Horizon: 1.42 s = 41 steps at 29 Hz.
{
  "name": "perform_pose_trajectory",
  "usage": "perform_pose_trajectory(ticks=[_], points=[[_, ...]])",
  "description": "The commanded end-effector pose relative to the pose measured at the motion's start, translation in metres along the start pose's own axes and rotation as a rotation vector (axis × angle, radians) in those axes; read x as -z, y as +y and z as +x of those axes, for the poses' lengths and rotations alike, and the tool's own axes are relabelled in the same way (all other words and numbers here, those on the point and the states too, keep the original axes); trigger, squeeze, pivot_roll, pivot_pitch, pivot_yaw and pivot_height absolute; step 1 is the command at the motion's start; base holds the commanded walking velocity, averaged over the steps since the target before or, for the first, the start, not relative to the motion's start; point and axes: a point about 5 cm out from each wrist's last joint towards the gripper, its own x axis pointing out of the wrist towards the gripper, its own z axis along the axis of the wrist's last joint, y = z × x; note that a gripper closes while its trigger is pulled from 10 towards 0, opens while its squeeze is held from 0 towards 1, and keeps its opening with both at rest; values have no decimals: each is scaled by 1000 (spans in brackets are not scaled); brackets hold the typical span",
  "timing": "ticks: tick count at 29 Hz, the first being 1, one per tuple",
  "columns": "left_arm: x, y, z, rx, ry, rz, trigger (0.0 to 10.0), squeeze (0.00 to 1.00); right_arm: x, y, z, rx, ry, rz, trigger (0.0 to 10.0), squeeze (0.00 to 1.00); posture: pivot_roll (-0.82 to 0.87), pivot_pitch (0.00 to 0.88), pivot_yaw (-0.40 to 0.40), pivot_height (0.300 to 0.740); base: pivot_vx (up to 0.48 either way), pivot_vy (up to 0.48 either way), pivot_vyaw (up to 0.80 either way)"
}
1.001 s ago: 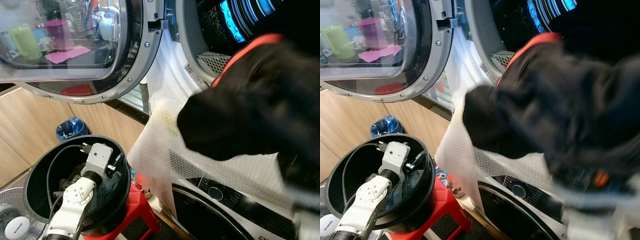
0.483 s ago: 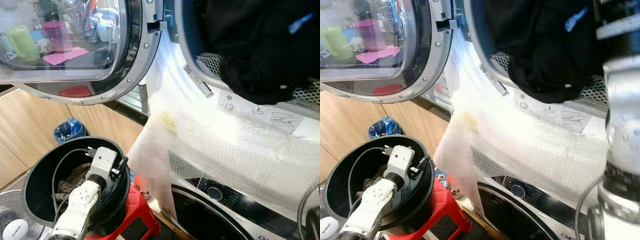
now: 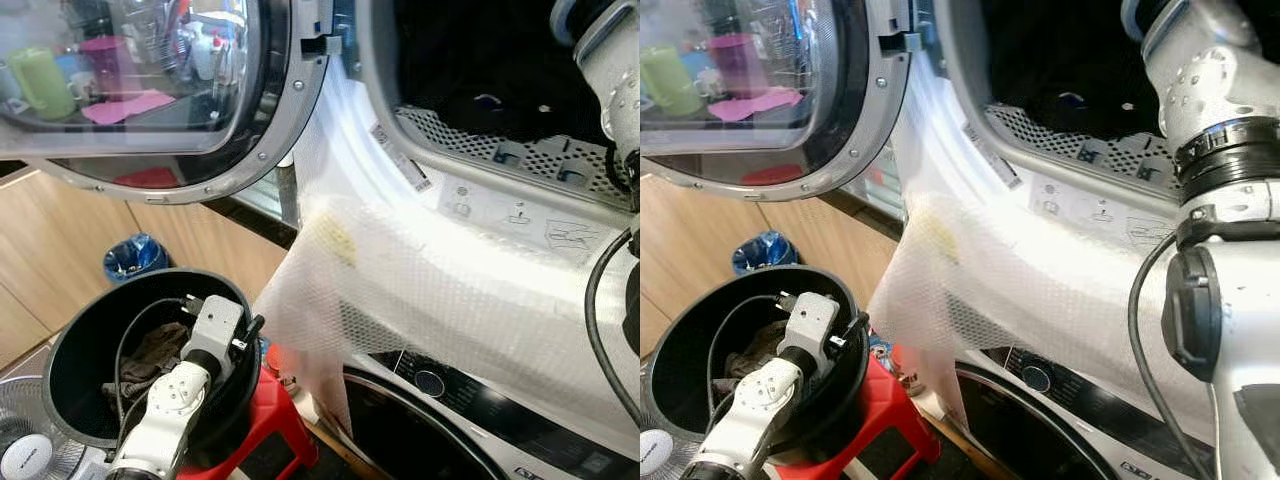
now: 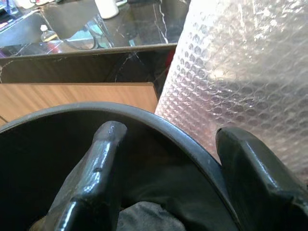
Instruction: Clothes washing
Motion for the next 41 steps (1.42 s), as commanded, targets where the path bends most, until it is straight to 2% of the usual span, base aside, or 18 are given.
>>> perform_pose_trajectory(ticks=[1, 2, 3, 4, 5, 6, 9, 10, 13, 19, 22, 25, 28, 32, 36, 41], points=[[15, -3, -8, 4, 69, -5, 10000, 0, -17, -26, -3, 180, -45, 6, 0, 0, 89, 67, 11, 740, 0, 0, 0], [17, -6, -9, 8, 79, -7, 10000, 0, -9, -57, -8, 359, -10, -18, 6863, 0, 107, 62, -5, 740, 0, 0, 0], [18, -7, -10, 10, 83, -5, 10000, 0, -5, -66, -10, 400, 2, -18, 6863, 0, 107, 62, -5, 740, 0, 0, 0], [18, -7, -10, 10, 83, -5, 10000, 0, -5, -66, -10, 400, 2, -18, 6863, 0, 107, 62, -5, 740, 0, 0, 0], [21, -11, -12, 30, 105, -9, 10000, 0, 5, -83, -15, 462, 40, -86, 10000, 0, 110, 70, -11, 740, 0, 0, 0], [22, -12, -13, 41, 112, -6, 10000, 0, 10, -90, -17, 476, 65, -126, 10000, 0, 110, 70, -11, 740, 0, 0, 0], [24, -15, -14, 58, 124, -4, 10000, 0, 17, -99, -20, 497, 97, -163, 10000, 0, 103, 78, -9, 740, 0, 0, 0], [25, -15, -15, 60, 126, -5, 10000, 0, 18, -106, -22, 527, 97, -165, 10000, 1000, 100, 80, -6, 740, 0, 0, 0], [24, -15, -16, 75, 134, -2, 10000, 0, 19, -115, -26, 552, 100, -171, 10000, 1000, 85, 91, 9, 740, 0, 0, 0], [22, -17, -15, 106, 135, 1, 10000, 0, 18, -111, -23, 502, 105, -184, 10000, 1000, 76, 92, 19, 740, 0, 0, 0], [21, -19, -15, 117, 136, -3, 10000, 0, 16, -105, -21, 448, 102, -160, 10000, 1000, 70, 96, 25, 740, 0, 0, 0], [20, -21, -14, 131, 134, -7, 10000, 0, 14, -92, -16, 343, 103, -126, 10000, 1000, 64, 101, 32, 740, 0, 0, 0], [18, -22, -13, 153, 129, -10, 10000, 0, 13, -84, -14, 266, 118, -140, 10000, 1000, 64, 96, 32, 740, 0, 0, 0], [15, -24, -12, 169, 123, -7, 10000, 0, 12, -88, -15, 259, 121, -142, 10000, 1000, 58, 100, 37, 740, 0, 0, 0], [12, -26, -11, 196, 120, -9, 10000, 0, 15, -88, -16, 202, 152, -212, 10000, 1000, 55, 95, 40, 740, 0, 0, 0], [11, -29, -10, 236, 122, -12, 10000, 0, 11, -92, -18, 153, 164, -239, 10000, 1000, 47, 93, 45, 740, 0, 0, 0]])
